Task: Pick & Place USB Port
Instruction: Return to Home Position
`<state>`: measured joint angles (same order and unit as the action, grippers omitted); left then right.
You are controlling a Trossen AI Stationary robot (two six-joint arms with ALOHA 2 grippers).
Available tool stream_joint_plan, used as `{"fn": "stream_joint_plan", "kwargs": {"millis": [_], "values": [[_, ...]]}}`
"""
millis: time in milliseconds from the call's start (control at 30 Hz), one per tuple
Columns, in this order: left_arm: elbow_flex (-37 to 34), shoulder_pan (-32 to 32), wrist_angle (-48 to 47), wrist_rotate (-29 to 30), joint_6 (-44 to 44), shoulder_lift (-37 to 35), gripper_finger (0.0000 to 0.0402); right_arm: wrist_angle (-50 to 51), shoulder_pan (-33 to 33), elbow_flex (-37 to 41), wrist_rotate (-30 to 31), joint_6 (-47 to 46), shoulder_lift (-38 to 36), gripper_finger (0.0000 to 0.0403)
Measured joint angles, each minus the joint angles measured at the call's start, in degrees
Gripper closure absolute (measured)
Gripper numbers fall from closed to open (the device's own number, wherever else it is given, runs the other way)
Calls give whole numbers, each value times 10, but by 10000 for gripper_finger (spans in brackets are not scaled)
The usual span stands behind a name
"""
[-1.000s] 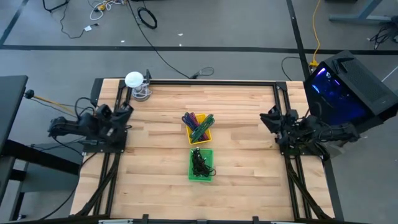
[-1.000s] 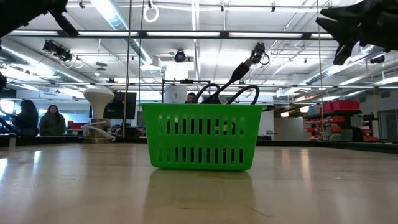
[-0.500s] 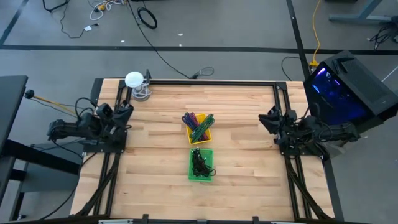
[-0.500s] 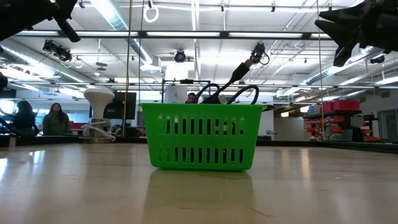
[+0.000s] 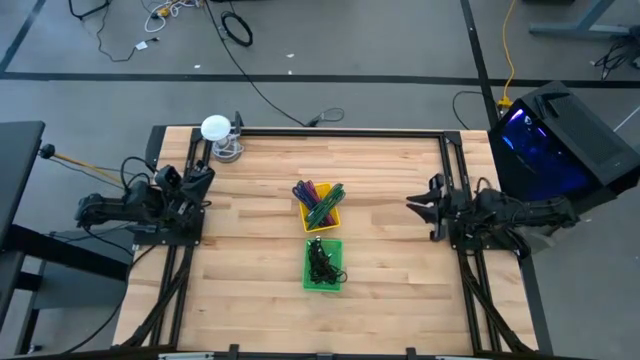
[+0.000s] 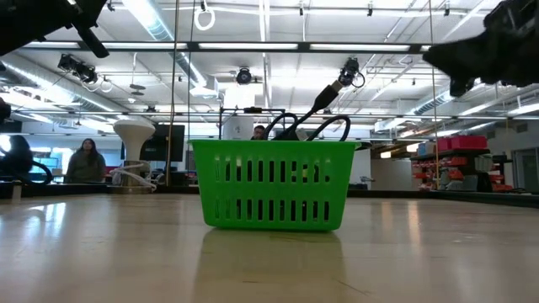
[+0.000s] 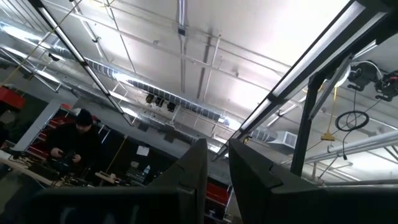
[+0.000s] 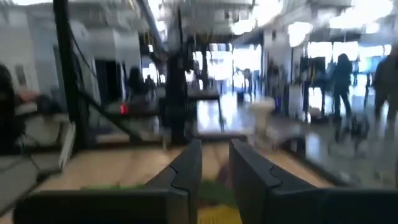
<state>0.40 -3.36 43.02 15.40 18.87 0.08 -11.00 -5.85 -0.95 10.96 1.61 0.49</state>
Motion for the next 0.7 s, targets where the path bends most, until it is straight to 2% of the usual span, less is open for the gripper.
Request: {"fn": "stream_joint_plan", "kwargs": {"millis": [100,200,400,700], "values": [[0,0,0,0,0,0,333,44,0,0,28,-9,1,318],[0,0,0,0,0,0,333,84,0,0,46,32,0,318],[0,1,-2,0,0,0,333,68,0,0,77,14,3,318],[0,33,-6,2,0,0,333,70,0,0,76,1,3,318]]}}
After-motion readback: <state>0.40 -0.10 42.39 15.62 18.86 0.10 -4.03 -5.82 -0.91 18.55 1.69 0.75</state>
